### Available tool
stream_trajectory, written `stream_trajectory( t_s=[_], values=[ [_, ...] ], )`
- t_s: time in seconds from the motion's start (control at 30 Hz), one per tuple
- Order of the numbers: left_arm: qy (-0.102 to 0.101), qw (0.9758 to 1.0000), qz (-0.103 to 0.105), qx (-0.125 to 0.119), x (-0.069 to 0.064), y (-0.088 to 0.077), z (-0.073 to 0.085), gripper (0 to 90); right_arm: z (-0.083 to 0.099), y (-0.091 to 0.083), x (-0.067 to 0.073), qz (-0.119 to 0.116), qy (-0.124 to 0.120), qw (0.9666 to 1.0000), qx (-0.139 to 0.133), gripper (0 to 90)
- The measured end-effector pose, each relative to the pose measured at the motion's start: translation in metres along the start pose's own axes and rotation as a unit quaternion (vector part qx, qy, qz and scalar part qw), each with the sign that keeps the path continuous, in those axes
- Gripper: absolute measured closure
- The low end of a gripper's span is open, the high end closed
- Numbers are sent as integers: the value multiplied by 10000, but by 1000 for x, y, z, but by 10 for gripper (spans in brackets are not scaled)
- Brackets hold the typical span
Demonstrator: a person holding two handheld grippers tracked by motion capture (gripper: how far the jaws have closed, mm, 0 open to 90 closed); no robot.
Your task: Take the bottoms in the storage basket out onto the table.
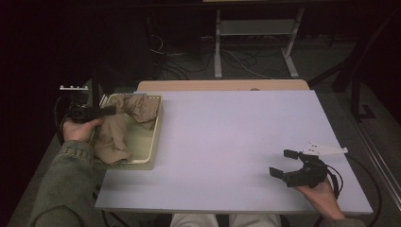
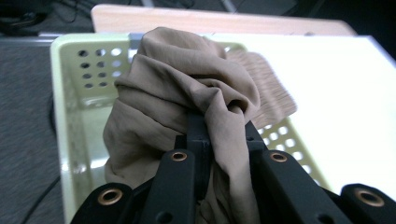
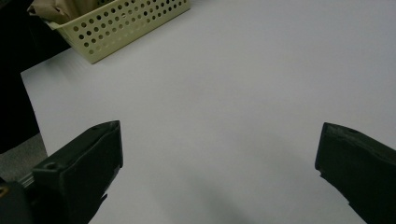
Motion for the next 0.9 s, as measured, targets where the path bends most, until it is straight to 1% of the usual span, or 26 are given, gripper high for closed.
stream_trajectory(
  t_s=[0.07, 0.13, 0.3, 0.37, 0.4, 0.67, 0.77, 0.9],
  values=[
    [-31, 9998, 140, -153, -2, -5, 1, 796, 0, 0, 0, 2, 26, 10000, -11, 6],
    [-52, 9994, 234, -248, -3, -10, 0, 796, 0, 0, 0, 4, 37, 10000, -29, 5],
    [-67, 9986, 336, -412, -6, -22, -6, 796, 0, 0, 0, -2, 19, 10000, 8, 5],
    [-19, 9981, 395, -471, -9, -26, -9, 797, 0, 0, -1, 5, 38, 10000, -12, 6],
    [-20, 9980, 389, -497, -11, -28, -10, 797, 0, 0, -1, -2, 45, 10000, -15, 6],
    [185, 9969, 466, -598, -25, -38, -22, 797, 0, 0, -1, -13, 42, 10000, -25, 5],
    [237, 9963, 508, -644, -32, -40, -25, 797, 0, 1, -1, -29, 36, 10000, 13, 6],
    [291, 9947, 690, -707, -39, -41, -28, 798, 0, 1, 0, -43, 30, 10000, 23, 5]
  ],
)
Point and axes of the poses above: each handheld gripper's, and its own axes: y roughly forward along the jaws, z roughly out of its underside, x roughly to its left, the point moved 1 cm from there along y, roughly forward along the jaws, and after that the axes turned 10 degrees about z, right-handed, at the moved point
